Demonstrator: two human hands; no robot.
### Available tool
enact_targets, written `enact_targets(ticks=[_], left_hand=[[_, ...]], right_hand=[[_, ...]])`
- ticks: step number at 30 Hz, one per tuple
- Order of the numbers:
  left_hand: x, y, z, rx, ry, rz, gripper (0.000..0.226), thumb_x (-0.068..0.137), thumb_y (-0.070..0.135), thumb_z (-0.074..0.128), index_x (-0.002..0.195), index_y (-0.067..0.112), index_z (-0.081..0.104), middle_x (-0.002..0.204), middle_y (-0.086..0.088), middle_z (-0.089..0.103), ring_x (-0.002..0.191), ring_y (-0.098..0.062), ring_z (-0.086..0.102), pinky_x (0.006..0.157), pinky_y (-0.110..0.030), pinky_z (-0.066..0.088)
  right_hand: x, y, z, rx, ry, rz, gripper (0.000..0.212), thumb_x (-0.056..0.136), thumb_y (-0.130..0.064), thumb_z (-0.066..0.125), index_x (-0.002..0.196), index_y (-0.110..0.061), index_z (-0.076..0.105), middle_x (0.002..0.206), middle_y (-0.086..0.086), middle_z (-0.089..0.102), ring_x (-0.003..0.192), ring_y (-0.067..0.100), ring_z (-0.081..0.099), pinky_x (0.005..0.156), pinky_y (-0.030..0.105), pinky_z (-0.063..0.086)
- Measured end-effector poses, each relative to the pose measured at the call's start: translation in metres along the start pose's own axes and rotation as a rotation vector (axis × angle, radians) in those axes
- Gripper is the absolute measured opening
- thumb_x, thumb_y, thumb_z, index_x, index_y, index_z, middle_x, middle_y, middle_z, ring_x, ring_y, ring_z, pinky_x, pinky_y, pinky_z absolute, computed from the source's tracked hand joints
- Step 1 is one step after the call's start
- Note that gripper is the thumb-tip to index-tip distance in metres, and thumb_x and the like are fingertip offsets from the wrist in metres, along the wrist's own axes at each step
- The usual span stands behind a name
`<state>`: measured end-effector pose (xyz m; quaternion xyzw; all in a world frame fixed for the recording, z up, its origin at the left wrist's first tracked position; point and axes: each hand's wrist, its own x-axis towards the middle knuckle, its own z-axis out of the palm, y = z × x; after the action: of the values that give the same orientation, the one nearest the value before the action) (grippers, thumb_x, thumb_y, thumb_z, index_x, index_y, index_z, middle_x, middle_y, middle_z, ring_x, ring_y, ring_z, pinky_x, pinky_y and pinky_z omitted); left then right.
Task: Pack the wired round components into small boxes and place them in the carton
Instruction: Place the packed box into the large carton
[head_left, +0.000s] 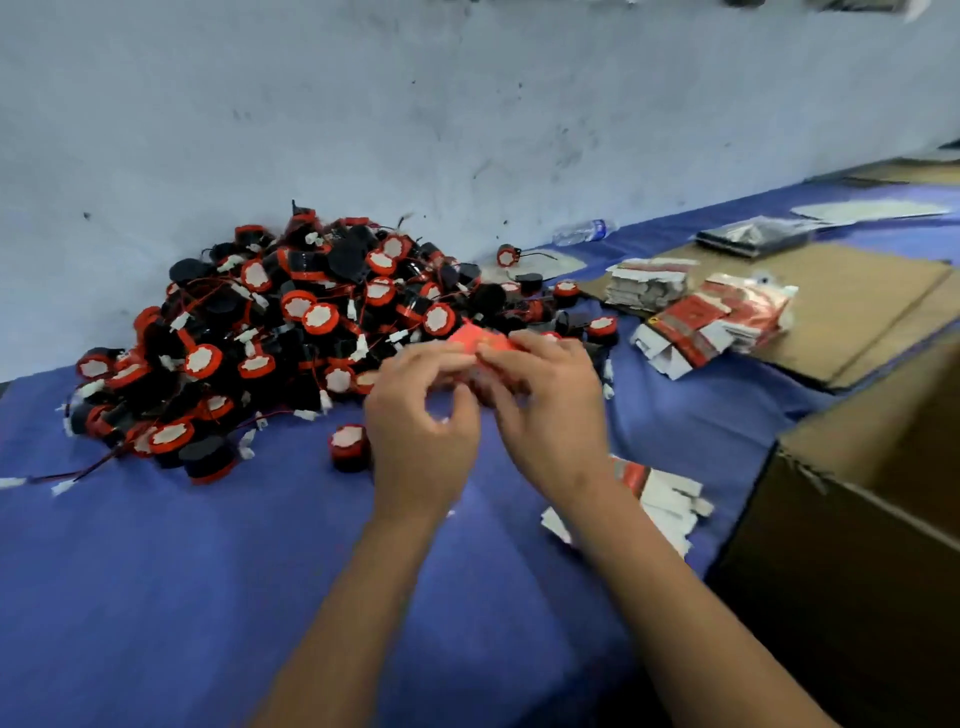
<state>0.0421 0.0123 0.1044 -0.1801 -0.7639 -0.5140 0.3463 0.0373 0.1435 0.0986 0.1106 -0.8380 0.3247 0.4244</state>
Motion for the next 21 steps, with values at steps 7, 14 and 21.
enact_targets(ticks=[7,14,21], left_hand=[[-0.006,0.131,0.174,-0.073,-0.525,0.368,0.042,0.084,0.016,0.071,0.126,0.014,0.071,0.128,-0.005,0.069,0.125,-0.024,0.057,0.11,-0.033,0.04],[-0.029,0.127,0.237,0.146,-0.944,0.137,0.031,0.081,0.037,0.058,0.099,0.024,0.08,0.108,0.0,0.076,0.106,-0.023,0.066,0.092,-0.04,0.055],[-0.031,0.118,0.241,0.176,-0.921,0.157,0.03,0.093,0.035,0.055,0.111,0.03,0.078,0.115,0.008,0.075,0.107,-0.016,0.065,0.089,-0.033,0.052]], right_hand=[[0.013,0.062,-0.259,-0.519,-0.001,0.633,0.05,0.076,-0.045,0.085,0.121,-0.028,0.07,0.108,0.005,0.074,0.096,0.024,0.068,0.087,0.039,0.057],[-0.007,0.108,-0.275,-0.702,-0.593,1.059,0.035,0.082,-0.017,0.081,0.115,-0.016,0.07,0.108,0.009,0.069,0.098,0.029,0.066,0.091,0.045,0.059],[-0.008,0.114,-0.262,-0.653,-0.704,1.003,0.032,0.086,-0.019,0.081,0.116,-0.014,0.071,0.095,0.008,0.067,0.08,0.024,0.068,0.082,0.041,0.063]])
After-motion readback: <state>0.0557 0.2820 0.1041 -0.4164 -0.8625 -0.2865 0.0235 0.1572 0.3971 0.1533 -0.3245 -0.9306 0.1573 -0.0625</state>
